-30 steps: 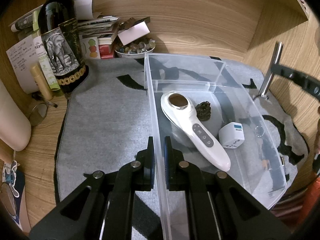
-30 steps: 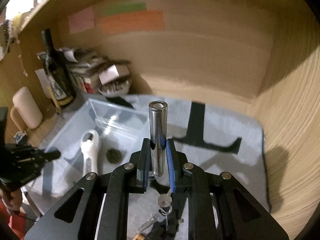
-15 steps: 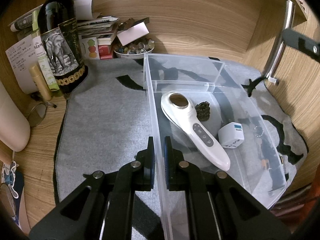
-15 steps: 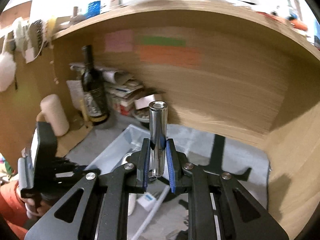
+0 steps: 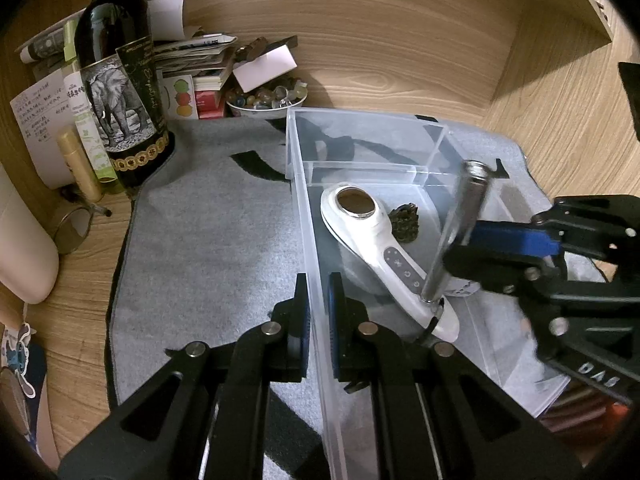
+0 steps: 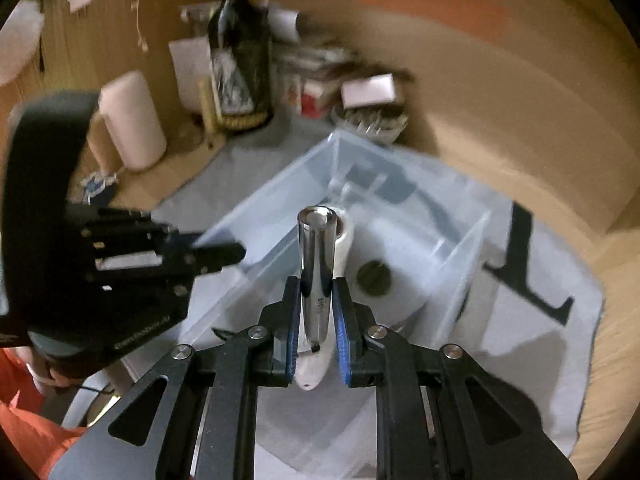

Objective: Organize rigid objects
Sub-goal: 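Carry the metal tube over the box and lower it inside, then open the right gripper and move it back to the keys on the mat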

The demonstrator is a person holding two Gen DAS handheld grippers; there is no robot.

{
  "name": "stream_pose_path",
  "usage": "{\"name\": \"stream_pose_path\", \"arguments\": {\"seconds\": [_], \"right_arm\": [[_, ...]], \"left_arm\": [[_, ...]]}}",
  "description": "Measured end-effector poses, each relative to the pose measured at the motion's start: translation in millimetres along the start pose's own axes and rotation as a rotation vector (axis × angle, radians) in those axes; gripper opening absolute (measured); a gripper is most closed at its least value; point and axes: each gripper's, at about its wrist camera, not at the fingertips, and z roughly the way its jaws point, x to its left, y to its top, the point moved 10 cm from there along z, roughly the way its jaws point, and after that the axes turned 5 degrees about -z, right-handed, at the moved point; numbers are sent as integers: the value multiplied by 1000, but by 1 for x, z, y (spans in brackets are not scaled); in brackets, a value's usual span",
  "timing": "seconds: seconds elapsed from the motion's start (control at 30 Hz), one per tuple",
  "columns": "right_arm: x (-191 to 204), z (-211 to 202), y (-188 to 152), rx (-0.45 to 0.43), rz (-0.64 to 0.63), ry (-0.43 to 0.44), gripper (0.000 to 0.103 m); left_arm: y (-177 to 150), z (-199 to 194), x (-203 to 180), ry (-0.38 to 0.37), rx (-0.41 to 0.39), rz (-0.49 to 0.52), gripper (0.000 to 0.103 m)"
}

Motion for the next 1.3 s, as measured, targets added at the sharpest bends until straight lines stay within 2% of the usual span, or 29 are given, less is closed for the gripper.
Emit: {"name": "stream_pose_path", "arguments": {"seconds": [0.33,0.57,0.87,0.9,1.03,1.13,1.3], "right_arm": [[5,16,9,31,10,49,15],[4,37,3,101,36,81,15],[-5,13,8,37,59,65,15],[-8,6,10,20,60,53,19],[-23,-21,17,-62,80,-5,44],[-40,-45,18,-119,101,-63,49],[-70,-72,8,-164,143,-154,56]], "left_arm": [[-1,-1,0,-1,-1,-1,8],[-1,-1,-1,-4,-1,-1,8],[-1,-1,-1,-4,-1,-1,8],[-1,-1,-1,-4,-1,0,8],[-1,-1,0,-4,-1,0,8],[-1,-1,0,-4,0,-1,8],[-1,-1,0,-3,0,-1,8]]}}
